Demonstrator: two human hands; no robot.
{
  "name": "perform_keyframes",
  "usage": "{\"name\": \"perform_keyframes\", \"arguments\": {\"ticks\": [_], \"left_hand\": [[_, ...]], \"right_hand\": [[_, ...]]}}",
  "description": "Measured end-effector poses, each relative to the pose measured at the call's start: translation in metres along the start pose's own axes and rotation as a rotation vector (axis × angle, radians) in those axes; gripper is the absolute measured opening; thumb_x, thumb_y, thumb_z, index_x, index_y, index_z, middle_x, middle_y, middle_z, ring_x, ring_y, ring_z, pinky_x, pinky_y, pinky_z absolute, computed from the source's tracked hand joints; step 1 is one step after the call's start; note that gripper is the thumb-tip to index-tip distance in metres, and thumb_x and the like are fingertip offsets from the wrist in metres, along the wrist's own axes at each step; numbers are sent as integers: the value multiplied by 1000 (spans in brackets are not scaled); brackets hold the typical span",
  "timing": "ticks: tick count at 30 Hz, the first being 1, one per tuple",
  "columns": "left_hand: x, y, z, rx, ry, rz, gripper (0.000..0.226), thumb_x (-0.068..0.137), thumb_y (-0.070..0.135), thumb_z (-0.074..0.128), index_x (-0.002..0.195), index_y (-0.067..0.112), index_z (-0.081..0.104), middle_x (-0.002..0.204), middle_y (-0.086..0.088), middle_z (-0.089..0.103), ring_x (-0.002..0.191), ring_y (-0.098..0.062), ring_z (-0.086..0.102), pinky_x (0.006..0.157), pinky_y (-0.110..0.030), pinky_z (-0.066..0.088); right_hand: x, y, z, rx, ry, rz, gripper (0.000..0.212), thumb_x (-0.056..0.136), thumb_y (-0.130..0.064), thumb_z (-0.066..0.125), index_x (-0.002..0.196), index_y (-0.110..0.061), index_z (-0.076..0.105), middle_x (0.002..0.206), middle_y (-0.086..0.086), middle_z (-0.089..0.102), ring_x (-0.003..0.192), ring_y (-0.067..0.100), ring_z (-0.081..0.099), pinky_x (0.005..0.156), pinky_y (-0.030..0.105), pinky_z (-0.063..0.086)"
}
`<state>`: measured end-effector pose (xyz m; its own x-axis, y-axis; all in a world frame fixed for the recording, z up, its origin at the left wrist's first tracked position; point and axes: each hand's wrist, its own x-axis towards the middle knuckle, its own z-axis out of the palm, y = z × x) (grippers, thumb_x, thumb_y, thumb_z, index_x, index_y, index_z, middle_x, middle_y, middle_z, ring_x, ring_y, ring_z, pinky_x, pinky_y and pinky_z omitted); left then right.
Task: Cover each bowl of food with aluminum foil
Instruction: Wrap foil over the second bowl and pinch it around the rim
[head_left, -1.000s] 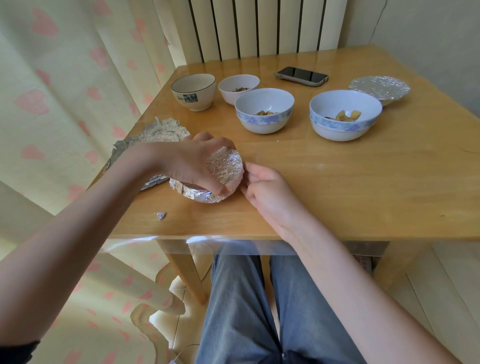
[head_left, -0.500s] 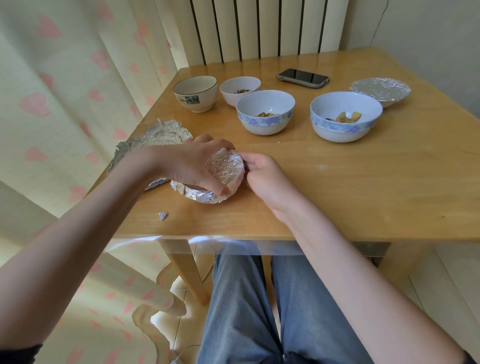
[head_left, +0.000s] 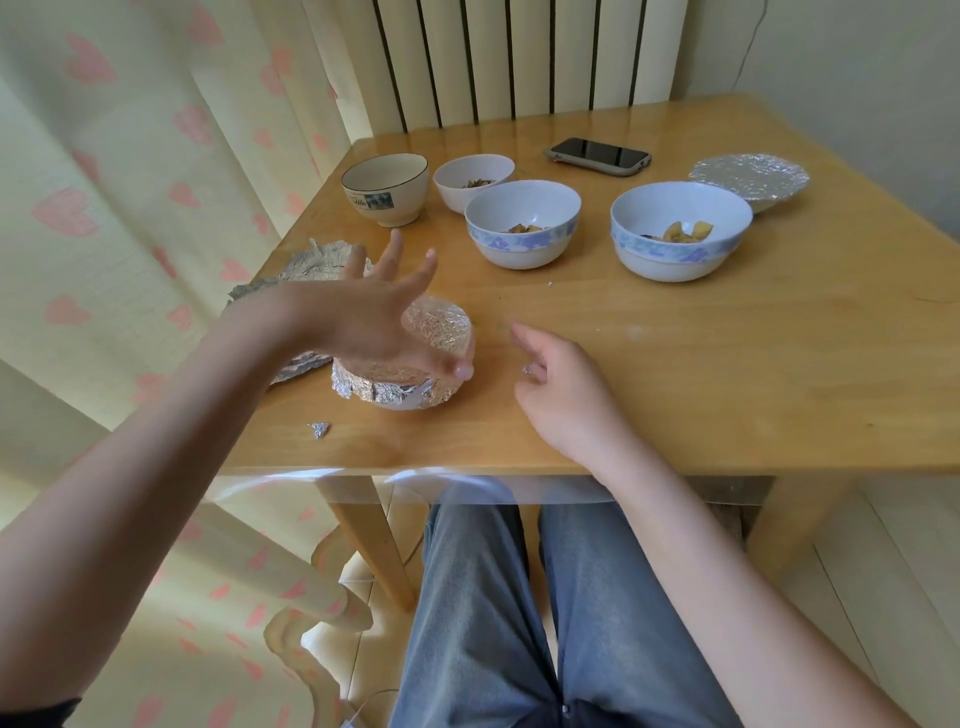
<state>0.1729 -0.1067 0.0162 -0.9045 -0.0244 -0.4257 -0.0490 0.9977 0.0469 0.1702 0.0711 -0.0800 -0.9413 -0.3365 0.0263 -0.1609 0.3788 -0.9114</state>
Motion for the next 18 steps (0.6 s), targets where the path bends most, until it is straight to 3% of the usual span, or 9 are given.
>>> {"name": "perform_keyframes", "arguments": {"ticks": [2,4,7,10,12,14,18], "left_hand": [[0,-7,-2,-89,44,110,128,52,92,57,147,50,-17,156,14,-30,142,-15,-31,117,-54,-5],[3,-13,-3,-81,53,221,114,65,78,66,147,55,-10,157,17,-25,142,-8,-30,118,-51,-5],[12,-16,1,38,-30,282,111,62,72,74,145,61,1,159,21,-18,145,-9,-24,118,-48,-1],[17,-14,8,-26,-43,283,98,55,61,66,140,66,17,157,22,10,147,-13,6,115,-42,16],[17,-15,12,-58,-10,293,97,51,57,62,138,66,22,147,21,22,139,-15,19,109,-35,23],[17,-16,13,-64,5,295,100,44,61,56,138,66,22,143,20,25,135,-15,24,104,-32,25],[18,-16,12,-72,-13,286,100,45,63,56,137,68,20,145,20,24,136,-14,23,111,-38,26]], "right_hand": [[-7,-5,0,-37,87,-24,56,91,4,44,143,-16,40,144,-2,46,128,11,47,106,22,36],[-17,-7,1,31,133,4,49,90,3,48,135,-15,52,130,-3,59,113,7,58,101,21,42],[-32,-13,8,229,2,125,44,90,2,51,132,-10,54,125,2,63,110,9,61,101,31,47],[-36,-21,14,493,-156,231,40,92,7,46,129,-5,54,107,-7,64,114,12,59,100,25,46],[-35,-26,16,546,-224,232,35,93,9,41,107,-13,64,98,-16,62,117,10,57,98,21,46],[-34,-28,16,541,-251,226,40,93,9,39,88,-21,65,104,-18,58,117,7,54,96,19,46],[-27,-26,13,411,-224,216,34,94,5,38,122,-1,58,119,0,60,112,16,60,89,21,52]]}}
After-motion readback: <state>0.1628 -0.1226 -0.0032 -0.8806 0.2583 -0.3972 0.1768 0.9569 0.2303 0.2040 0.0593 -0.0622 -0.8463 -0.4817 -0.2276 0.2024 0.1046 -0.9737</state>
